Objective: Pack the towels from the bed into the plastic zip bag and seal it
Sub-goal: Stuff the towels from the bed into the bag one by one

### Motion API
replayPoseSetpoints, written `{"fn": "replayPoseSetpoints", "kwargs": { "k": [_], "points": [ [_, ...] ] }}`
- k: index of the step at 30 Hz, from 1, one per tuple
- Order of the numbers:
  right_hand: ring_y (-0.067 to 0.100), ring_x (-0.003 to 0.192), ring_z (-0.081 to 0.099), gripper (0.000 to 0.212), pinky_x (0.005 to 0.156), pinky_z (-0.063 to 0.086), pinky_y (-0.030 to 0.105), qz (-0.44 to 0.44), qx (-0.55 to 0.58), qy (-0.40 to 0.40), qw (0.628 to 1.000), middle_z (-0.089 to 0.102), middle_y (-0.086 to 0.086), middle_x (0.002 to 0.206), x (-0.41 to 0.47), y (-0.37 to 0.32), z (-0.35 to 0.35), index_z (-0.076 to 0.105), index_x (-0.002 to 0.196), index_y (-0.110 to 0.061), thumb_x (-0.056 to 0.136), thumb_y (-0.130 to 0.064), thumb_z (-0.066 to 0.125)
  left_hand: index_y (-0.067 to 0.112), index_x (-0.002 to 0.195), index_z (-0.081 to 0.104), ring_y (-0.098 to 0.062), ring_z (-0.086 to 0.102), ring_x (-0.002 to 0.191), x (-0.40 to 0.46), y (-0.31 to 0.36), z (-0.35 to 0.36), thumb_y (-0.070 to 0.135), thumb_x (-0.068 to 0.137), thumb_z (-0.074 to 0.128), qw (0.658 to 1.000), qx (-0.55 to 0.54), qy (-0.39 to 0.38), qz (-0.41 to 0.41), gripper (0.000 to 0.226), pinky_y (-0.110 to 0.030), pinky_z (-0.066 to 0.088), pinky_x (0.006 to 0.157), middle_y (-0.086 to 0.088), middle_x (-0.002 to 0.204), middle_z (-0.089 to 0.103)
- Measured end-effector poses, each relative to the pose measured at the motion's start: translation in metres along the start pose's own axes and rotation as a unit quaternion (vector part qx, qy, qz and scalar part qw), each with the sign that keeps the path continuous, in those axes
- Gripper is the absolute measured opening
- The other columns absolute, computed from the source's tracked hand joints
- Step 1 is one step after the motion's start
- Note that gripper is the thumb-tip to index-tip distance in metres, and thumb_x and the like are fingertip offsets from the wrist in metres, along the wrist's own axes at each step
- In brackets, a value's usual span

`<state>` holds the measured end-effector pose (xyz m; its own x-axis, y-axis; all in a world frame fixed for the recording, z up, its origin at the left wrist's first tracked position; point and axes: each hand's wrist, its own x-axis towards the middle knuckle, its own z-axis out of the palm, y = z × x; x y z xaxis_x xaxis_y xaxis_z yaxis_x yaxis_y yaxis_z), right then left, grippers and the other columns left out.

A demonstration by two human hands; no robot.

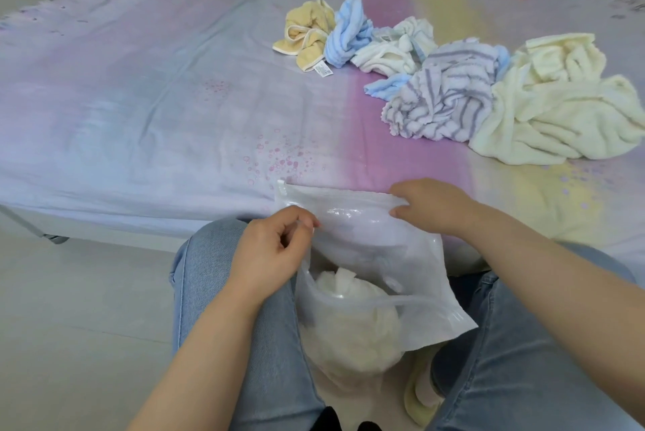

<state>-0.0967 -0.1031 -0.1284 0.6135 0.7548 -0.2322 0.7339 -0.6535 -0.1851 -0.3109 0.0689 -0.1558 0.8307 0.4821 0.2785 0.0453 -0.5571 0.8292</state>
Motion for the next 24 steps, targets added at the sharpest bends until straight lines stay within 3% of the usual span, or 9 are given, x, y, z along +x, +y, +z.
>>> {"fn": "replayPoseSetpoints", "kwargs": {
  "k": [2,5,8,12,17,18,20,22,24],
  "points": [
    [0.019,0.097,0.054,0.014,0.071,0.036,0.029,0.002,0.052,0.067,0.996,0.061,-0.005,0.103,-0.001,0.002,0.000,0.058,0.098,-0.028,0.094,-0.038,0.049,0.035,0.083,0.060,-0.005,0.039,0.047,0.011,0.000,-0.003,0.053,0.083,0.049,0.999,0.032,0.007,-0.032,0.022,-0.024,0.031,0.053,0.012,0.048,0.042],
    [0.019,0.084,0.054,0.021,0.061,0.036,0.029,0.011,0.067,0.082,0.994,0.056,-0.008,0.083,-0.002,0.005,-0.005,0.050,0.076,-0.026,0.093,-0.040,0.048,0.035,0.094,0.042,-0.004,0.053,0.057,0.034,0.011,-0.003,0.068,0.079,0.051,0.981,0.171,-0.049,-0.074,0.037,-0.029,0.036,0.053,0.012,0.055,0.055],
    [0.017,0.076,0.052,0.028,0.058,0.035,0.029,0.041,0.037,0.028,0.998,0.054,-0.006,0.079,0.002,0.011,-0.010,0.046,0.070,-0.024,0.092,-0.041,0.045,0.030,0.100,0.030,-0.020,0.059,0.068,0.050,0.018,0.001,0.043,0.081,0.057,0.950,0.293,-0.098,-0.052,0.035,-0.031,0.038,0.052,0.007,0.067,0.058],
    [0.014,0.059,0.059,0.023,0.054,0.043,0.029,0.100,0.059,-0.037,0.993,0.064,0.002,0.074,0.003,0.033,-0.025,0.051,0.071,-0.018,0.088,-0.033,0.048,0.032,0.081,0.030,-0.011,0.042,0.052,0.054,0.014,-0.010,0.020,0.073,0.054,0.975,0.186,-0.119,0.001,0.028,-0.032,0.035,0.050,0.009,0.054,0.048],
    [0.015,0.053,0.067,0.034,0.050,0.049,0.023,0.070,0.185,-0.103,0.975,0.066,0.005,0.066,0.009,0.040,-0.037,0.055,0.073,-0.013,0.089,-0.043,0.059,0.024,0.064,0.028,-0.009,0.025,0.050,0.046,-0.008,-0.012,0.014,0.070,0.054,0.999,-0.006,-0.032,-0.020,0.029,-0.026,0.027,0.047,0.011,0.052,0.030],
    [0.015,0.055,0.068,0.037,0.054,0.050,0.025,0.067,0.212,-0.081,0.972,0.068,0.001,0.064,0.015,0.037,-0.039,0.056,0.072,-0.015,0.087,-0.049,0.059,0.023,0.063,0.028,-0.010,0.024,0.051,0.047,-0.010,-0.011,0.013,0.071,0.055,0.999,-0.015,-0.027,-0.021,0.030,-0.027,0.026,0.047,0.010,0.053,0.028],
    [0.015,0.067,0.069,0.035,0.065,0.049,0.029,0.070,0.236,0.075,0.966,0.069,-0.006,0.069,0.033,0.031,-0.045,0.057,0.075,-0.023,0.082,-0.057,0.060,0.021,0.062,0.028,-0.010,0.025,0.050,0.048,-0.012,-0.008,0.014,0.073,0.056,0.999,-0.017,-0.024,-0.016,0.031,-0.030,0.027,0.048,0.010,0.052,0.026],
    [0.019,0.097,0.062,0.032,0.078,0.046,0.033,0.081,0.195,0.268,0.940,0.063,-0.007,0.105,0.058,0.029,-0.052,0.058,0.096,-0.030,0.078,-0.056,0.063,0.020,0.061,0.028,-0.010,0.025,0.050,0.049,-0.012,-0.005,0.012,0.076,0.058,1.000,-0.017,-0.022,-0.006,0.034,-0.028,0.027,0.048,0.011,0.052,0.027],
    [0.032,0.130,0.037,0.062,0.100,0.037,0.044,0.113,0.101,0.289,0.945,0.035,0.004,0.144,0.083,0.036,-0.053,0.043,0.130,-0.033,0.076,-0.054,0.066,0.019,0.061,0.028,-0.008,0.025,0.049,0.050,-0.013,-0.004,0.006,0.079,0.059,1.000,-0.023,-0.019,-0.001,0.038,-0.025,0.026,0.046,0.012,0.051,0.027]
  ]
}}
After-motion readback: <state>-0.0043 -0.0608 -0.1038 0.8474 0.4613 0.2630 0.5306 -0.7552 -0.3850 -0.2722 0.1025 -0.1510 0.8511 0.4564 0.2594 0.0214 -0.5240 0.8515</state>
